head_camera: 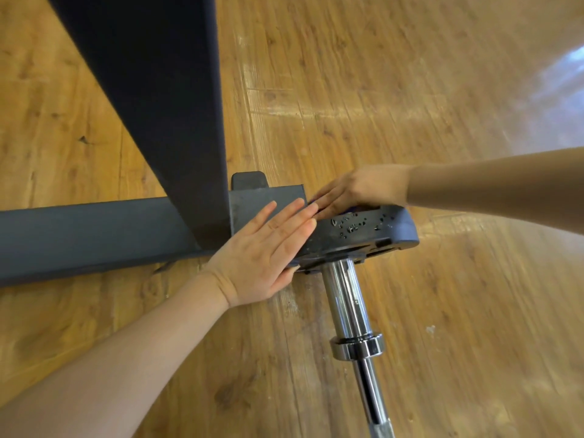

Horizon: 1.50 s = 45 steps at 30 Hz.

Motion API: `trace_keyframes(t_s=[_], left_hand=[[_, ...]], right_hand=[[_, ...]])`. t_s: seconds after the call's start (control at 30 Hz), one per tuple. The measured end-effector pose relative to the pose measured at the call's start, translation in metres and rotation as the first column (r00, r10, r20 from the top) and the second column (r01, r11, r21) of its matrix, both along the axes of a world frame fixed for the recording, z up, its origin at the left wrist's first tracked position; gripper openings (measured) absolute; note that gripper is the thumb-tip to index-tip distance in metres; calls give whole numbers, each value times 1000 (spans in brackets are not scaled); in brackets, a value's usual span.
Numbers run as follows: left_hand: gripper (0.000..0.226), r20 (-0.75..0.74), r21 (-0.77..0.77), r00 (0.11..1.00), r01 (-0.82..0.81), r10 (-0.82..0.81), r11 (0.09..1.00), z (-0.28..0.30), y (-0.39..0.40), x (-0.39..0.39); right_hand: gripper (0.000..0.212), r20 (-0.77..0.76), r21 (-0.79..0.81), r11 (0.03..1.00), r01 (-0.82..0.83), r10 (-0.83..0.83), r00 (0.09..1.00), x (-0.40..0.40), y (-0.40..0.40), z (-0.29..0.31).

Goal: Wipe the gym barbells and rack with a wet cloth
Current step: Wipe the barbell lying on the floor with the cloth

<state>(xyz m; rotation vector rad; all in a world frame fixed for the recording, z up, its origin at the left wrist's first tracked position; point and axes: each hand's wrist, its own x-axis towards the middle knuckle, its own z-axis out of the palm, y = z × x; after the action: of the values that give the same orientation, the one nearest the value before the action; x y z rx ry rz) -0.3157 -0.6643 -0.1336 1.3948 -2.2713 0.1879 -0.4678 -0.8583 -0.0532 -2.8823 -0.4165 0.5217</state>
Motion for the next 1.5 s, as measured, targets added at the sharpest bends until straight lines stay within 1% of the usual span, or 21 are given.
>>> trace_keyframes(t_s=[0.07,0.1,0.17,0.2,0.23,0.27,0.3,0.33,0.4,0.5,0.63,0.73,0.83,0.93,1.0,1.07,1.13,1.17,1.3,1.4,1.5], left_hand=[[69,5,6,1000,4,-4,1000,1,0,0],[68,12,11,1000,4,-5,1000,1,0,0],[67,24,30,1000,-6,5,1000,3,1,-1],[67,29,37,999,-16,15,999,4,2,-1],[67,33,44,999,-27,26,999,5,3,-1],[67,39,50,999,-37,35,998,6,4,-1],[67,45,54,998,-46,44,997,7,5,-1],[68,52,54,997,-57,54,997,7,5,-2],[72,64,54,994,-87,83,995,10,7,-3],[80,101,83,985,-150,141,985,17,13,-7],[83,188,142,961,-231,203,963,28,23,-11],[81,249,213,944,-272,217,938,40,33,-12],[75,250,288,939,-303,235,908,52,47,-20],[73,265,309,926,-344,267,886,63,57,-31],[78,240,336,920,-379,311,862,73,61,-36],[81,216,367,914,-402,344,839,83,68,-41],[82,217,373,906,-422,364,826,90,80,-47],[82,209,379,904,-427,374,821,91,88,-50],[78,180,423,887,-459,424,781,85,138,-64],[79,197,458,869,-491,454,741,77,181,-77],[80,138,511,845,-508,517,693,78,230,-93]], right_hand=[[40,-74,-6,999,42,-43,996,-5,-3,7],[39,-82,-24,999,29,-31,996,-7,-5,11],[32,-59,-68,998,-19,15,998,-11,-6,20],[28,-21,-90,996,-18,16,1000,-14,-7,23],[24,20,-116,993,12,-9,1000,-20,-8,27],[27,71,-136,987,87,-78,994,-26,-7,30],[39,125,-140,972,189,-172,977,-34,-6,32],[49,194,-128,946,297,-270,943,-40,0,34],[56,346,-86,886,456,-403,847,-48,20,37],[48,512,-22,823,568,-479,713,-53,60,37],[43,622,55,708,704,-576,530,-55,104,32],[46,660,55,667,743,-583,474,-52,131,32],[39,697,30,678,734,-541,471,-48,154,30],[40,678,-20,690,723,-522,517,-44,179,21],[46,659,-39,683,729,-531,533,-45,193,21],[50,653,-42,662,748,-548,522,-49,206,24],[46,657,-40,638,769,-564,501,-52,219,27],[45,653,-36,627,778,-575,493,-54,226,28],[59,610,-26,623,782,-610,507,-58,264,29],[58,578,-24,610,792,-638,509,-63,301,22],[51,508,10,601,800,-692,514,-70,340,18]])
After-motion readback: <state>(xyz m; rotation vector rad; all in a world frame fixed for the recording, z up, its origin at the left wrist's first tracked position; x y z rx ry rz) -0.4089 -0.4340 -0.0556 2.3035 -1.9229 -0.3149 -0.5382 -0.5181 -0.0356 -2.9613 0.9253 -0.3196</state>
